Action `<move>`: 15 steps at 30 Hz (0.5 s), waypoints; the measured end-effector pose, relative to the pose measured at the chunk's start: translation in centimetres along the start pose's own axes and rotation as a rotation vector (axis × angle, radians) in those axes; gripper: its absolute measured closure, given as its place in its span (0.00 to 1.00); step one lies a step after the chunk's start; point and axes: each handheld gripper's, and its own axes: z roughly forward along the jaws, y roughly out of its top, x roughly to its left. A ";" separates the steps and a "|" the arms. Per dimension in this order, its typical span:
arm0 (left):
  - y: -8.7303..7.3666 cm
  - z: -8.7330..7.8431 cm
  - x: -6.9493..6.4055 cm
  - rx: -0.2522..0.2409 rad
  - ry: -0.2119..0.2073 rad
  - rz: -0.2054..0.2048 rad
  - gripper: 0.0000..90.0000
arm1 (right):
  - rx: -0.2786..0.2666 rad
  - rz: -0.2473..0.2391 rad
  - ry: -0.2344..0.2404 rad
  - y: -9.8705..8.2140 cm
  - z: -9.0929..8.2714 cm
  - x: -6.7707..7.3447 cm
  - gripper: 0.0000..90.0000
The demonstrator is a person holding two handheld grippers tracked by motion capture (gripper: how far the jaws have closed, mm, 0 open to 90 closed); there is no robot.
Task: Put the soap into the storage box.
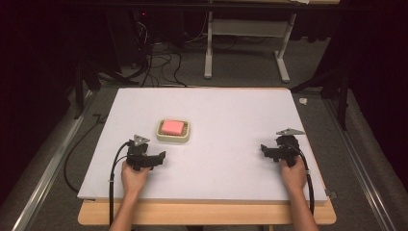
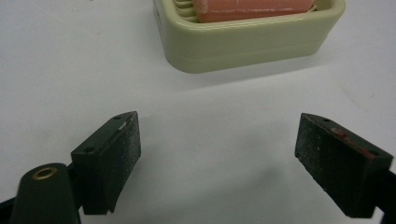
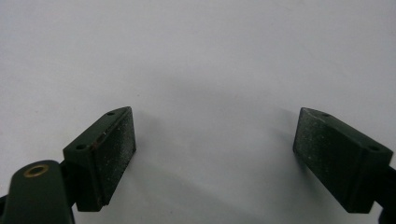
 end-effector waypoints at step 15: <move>-0.2 0.8 -0.5 0.011 0.061 0.042 0.17 | 0.000 0.000 0.000 0.0 0.0 0.0 0.15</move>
